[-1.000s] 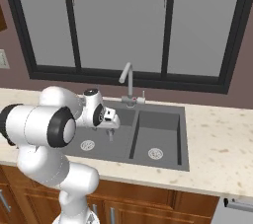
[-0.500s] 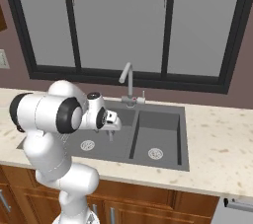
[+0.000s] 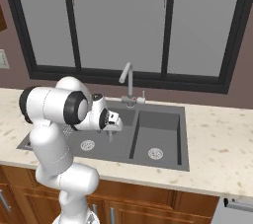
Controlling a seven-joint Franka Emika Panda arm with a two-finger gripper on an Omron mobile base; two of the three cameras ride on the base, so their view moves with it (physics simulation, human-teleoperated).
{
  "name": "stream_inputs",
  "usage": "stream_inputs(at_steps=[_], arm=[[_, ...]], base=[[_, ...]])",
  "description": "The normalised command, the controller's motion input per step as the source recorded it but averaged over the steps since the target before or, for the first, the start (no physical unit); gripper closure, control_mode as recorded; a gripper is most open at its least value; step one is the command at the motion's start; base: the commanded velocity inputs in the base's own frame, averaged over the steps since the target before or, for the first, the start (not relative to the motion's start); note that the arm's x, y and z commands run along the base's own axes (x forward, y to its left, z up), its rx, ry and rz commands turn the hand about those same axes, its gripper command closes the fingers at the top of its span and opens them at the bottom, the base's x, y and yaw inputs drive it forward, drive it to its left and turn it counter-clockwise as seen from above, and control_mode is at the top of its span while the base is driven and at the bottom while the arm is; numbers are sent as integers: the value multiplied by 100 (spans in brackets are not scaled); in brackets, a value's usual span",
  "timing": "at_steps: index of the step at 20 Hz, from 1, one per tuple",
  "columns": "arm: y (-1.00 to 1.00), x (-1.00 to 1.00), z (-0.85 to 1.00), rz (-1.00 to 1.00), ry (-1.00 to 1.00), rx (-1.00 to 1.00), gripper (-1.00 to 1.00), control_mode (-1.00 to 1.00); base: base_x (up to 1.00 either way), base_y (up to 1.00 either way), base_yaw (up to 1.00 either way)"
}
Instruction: Move any existing items from the left basin to the right basin for drying. Then move the cup from the counter to the left basin of the sink for washing.
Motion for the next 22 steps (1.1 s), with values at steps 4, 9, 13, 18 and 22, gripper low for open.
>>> stream_inputs(at_steps=[4, 9, 13, 18, 22], arm=[[-1, 26, -13, 0, 0, 0, -100, -100], [0, 27, -14, 0, 0, 0, -100, -100], [0, 19, -15, 0, 0, 0, -100, -100], [0, 4, -19, 0, 0, 0, -100, -100], [0, 0, -20, 0, 0, 0, -100, -100]], base=[[0, 0, 0], [0, 0, 0], [0, 0, 0], [0, 0, 0], [0, 0, 0]])
